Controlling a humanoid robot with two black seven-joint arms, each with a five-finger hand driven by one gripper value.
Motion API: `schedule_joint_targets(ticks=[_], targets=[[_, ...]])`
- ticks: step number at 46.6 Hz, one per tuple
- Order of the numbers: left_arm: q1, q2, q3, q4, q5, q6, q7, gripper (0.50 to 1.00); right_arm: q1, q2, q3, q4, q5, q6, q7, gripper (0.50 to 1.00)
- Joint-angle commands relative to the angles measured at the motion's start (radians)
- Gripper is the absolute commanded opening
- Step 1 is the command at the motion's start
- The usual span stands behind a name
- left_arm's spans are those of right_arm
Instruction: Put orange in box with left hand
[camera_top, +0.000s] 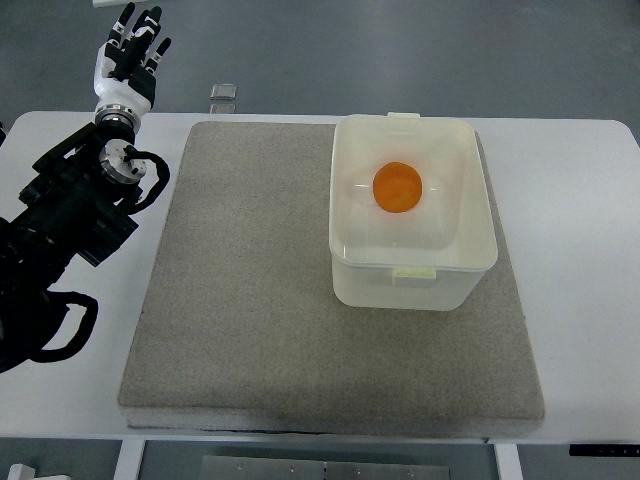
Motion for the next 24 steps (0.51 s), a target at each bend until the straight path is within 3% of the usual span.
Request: schedule_joint_targets(ticks=[1, 24], targets=[[-0.003, 0.001, 0.001, 0.000, 0.000, 0.000, 0.001, 0.829, 0.000, 0.000, 0.001, 0.000, 0.001, 0.000, 0.000, 0.944], [-0.001, 0.000, 0.009, -0.001, 0.000, -0.002, 0.001, 0.840, 0.000, 0.000, 0.007, 0.014, 0.004, 0.002, 0.000, 0.944]])
